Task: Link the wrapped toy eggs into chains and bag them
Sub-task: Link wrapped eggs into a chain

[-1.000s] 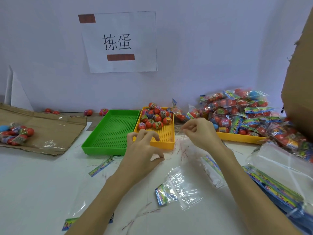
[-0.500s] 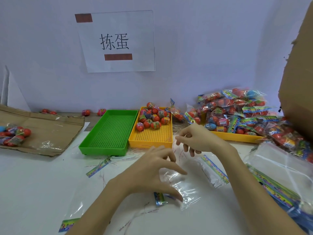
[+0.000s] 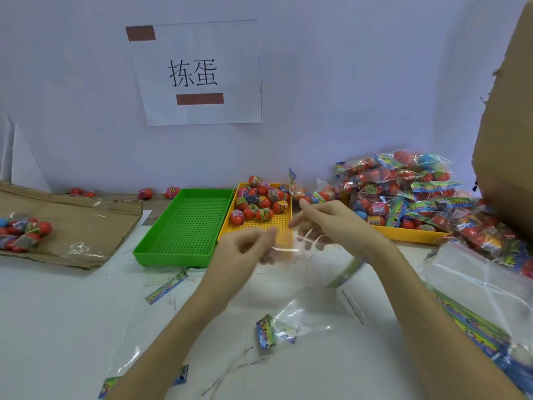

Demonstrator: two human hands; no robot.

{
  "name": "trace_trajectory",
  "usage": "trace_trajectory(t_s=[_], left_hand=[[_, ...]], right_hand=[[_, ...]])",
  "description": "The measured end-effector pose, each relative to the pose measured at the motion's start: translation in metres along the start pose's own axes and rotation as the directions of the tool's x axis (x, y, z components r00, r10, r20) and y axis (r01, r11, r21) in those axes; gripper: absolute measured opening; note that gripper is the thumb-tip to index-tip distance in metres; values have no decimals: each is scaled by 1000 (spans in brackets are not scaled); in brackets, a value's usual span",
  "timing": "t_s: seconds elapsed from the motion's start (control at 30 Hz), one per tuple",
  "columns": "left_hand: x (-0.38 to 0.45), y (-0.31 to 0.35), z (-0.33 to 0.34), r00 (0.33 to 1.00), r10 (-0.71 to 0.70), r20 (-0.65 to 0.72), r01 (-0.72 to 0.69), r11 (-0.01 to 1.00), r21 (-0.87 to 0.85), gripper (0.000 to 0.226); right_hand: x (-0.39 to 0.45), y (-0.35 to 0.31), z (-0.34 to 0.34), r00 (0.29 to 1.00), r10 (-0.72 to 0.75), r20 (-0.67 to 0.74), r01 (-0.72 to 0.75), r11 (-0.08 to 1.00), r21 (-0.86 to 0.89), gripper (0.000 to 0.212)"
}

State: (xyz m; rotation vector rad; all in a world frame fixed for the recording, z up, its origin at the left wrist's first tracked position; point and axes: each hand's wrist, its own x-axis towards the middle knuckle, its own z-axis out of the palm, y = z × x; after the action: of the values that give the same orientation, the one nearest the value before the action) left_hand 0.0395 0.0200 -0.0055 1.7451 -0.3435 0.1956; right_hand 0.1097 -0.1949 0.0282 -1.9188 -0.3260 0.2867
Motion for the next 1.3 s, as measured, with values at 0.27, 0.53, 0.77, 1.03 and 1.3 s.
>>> trace_trajectory(t_s=[0.27,0.53,0.77,1.03,1.3], left_hand=[[10,-13,-12,948,-199,-250,148,967,-208,47],[11,-15,-18,954,-214,-207,162,956,-243,15],[12,-16,-20,963,-123,-239,89,985,-149,31],[11,-10,-17,980,-24,-196,-8,988,-156,41],[10,-8,-17,938,93,-333,-65,993,95,62]], right_hand=[[0,-2,6,965,-112,237,133,988,-77,17],[-1,-2,6,991,-110,-81,115,992,51,22],[0,-16,32,802,-514,-305,435,852,-291,11],[-1,-14,59,939,-345,13,343,931,-127,37],[0,-15,45,964,-237,-121,260,935,240,40]])
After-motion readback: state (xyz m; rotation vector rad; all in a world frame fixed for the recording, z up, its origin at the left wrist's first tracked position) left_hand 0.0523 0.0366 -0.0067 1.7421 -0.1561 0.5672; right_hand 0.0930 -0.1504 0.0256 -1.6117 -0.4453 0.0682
